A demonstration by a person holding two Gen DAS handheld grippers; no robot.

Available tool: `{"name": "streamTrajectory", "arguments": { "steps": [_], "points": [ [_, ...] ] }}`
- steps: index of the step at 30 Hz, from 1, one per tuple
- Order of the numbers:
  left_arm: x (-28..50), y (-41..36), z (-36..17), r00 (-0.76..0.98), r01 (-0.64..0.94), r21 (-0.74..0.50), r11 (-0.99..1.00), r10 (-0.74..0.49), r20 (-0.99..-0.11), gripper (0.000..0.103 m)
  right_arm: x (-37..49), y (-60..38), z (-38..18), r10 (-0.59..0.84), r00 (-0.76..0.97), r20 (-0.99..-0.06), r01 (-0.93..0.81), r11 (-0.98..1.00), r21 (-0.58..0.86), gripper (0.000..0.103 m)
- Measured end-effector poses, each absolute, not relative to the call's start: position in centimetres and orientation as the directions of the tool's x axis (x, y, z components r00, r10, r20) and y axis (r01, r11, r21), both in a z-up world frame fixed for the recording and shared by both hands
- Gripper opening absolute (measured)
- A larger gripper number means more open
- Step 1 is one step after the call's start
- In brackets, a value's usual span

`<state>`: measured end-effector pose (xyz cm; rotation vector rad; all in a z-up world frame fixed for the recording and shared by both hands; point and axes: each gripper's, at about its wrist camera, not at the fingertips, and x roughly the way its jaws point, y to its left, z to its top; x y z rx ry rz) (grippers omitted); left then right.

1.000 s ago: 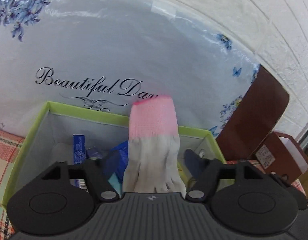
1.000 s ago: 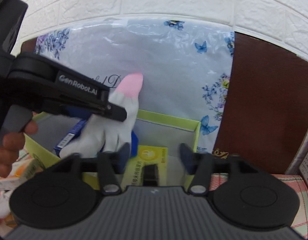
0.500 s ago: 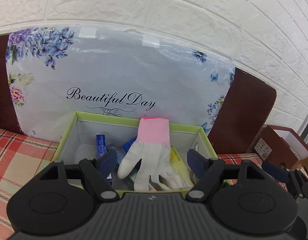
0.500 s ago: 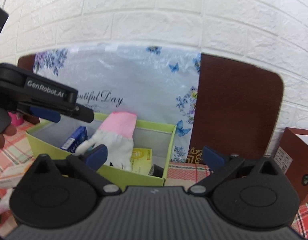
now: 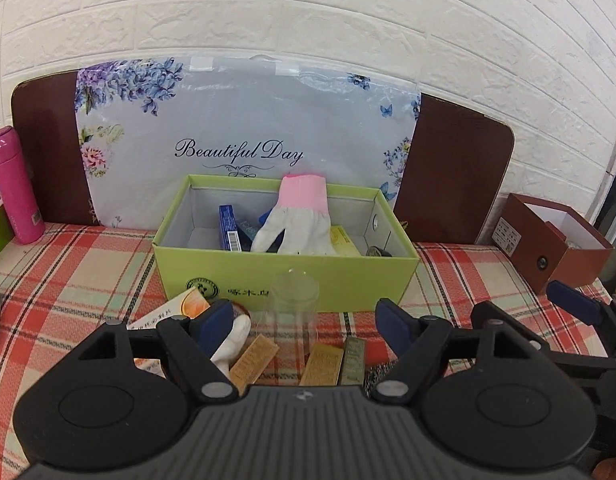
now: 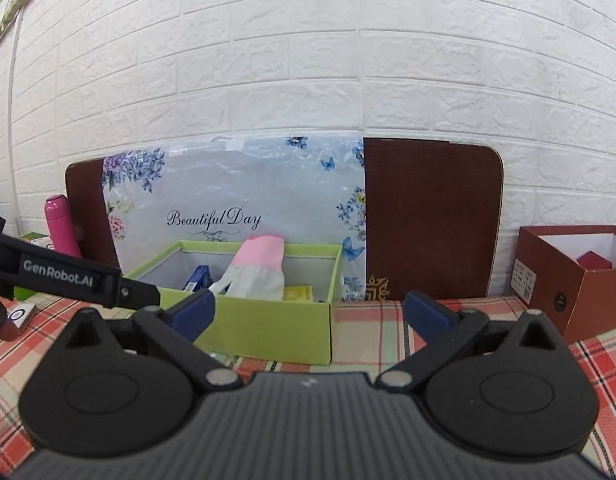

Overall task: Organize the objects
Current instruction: 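Withdraw both tools from the lime-green box, then grasp the flat green box with the left tool while the right tool grasps the small green box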

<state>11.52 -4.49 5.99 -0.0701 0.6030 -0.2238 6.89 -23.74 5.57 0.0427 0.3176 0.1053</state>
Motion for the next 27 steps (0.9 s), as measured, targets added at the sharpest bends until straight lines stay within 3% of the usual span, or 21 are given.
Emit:
{"name": "streamTrajectory", "arguments": {
  "steps": [14, 27],
  "points": [
    [8.7, -3.3, 3.0, 0.754, 0.135, -0.145, 0.980, -0.196, -0.627, 0.081, 3.4, -23.5, 2.4, 0.110, 0.912, -0.396, -0.073, 0.991, 0.108, 0.103],
    [6.7, 1.7, -0.2, 0.742, 0.089, -0.204, 0.975, -0.201, -0.640, 0.081, 3.5, -20.4, -1.4, 0.155, 0.851, -0.501, -0.121, 0.988, 0.101, 0.103]
  ]
}}
